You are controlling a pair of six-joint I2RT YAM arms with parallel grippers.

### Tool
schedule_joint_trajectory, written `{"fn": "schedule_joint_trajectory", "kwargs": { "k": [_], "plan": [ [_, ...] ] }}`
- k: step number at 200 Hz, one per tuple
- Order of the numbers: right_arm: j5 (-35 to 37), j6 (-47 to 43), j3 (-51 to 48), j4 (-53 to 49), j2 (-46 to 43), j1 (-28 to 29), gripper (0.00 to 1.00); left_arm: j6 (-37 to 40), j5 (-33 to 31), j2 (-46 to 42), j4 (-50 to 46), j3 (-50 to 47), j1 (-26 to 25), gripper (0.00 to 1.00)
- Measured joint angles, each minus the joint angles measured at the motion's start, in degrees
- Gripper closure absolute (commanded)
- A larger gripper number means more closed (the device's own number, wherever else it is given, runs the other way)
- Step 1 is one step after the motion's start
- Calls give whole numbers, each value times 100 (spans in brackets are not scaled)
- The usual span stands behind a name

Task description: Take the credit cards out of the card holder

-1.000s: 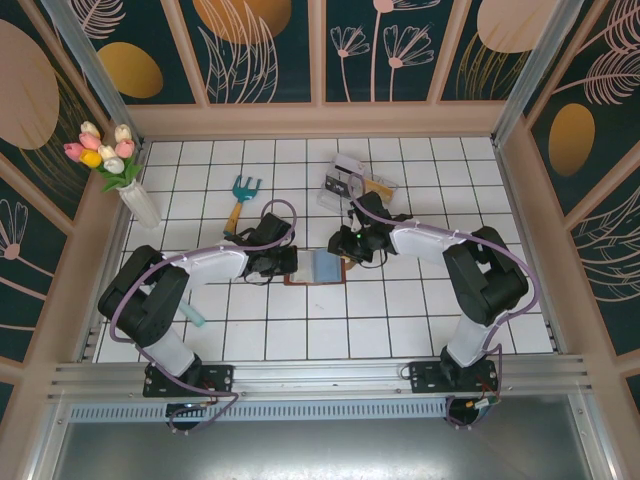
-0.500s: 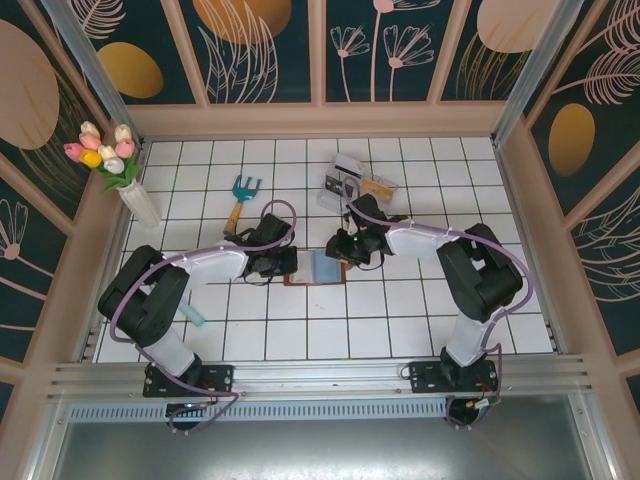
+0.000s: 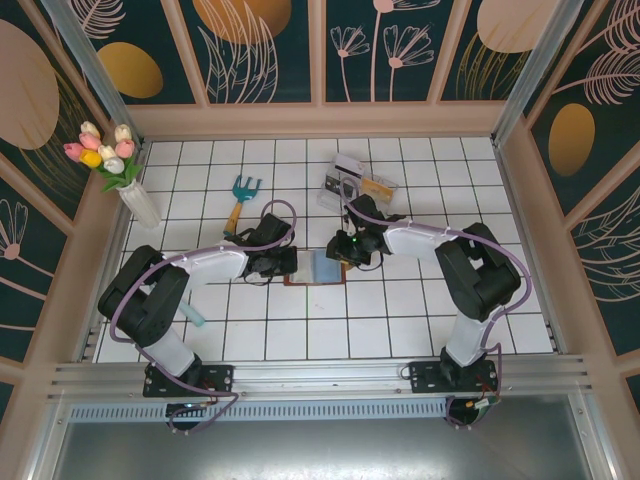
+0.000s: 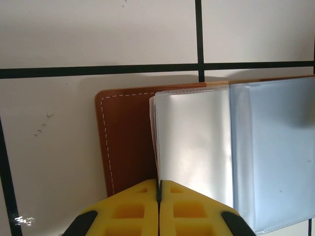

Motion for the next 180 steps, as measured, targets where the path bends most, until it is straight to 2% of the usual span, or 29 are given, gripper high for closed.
{"fn": "schedule_joint_trajectory", "kwargs": {
  "k": [73,99,152,180],
  "plan": [
    [-299,-111,22,122,59,39,81,0,24,22,2,0,11,94],
    [-564,-109,9,326,-24,44,81,0,74,22,20,0,11,95],
    [-1388,149,-142,1172,-280,55,70,0,295,22,262,-24,11,95],
    [-1611,339,-190,1502,-236,55,69,0,341,22,302,-42,11,93]
  ]
}}
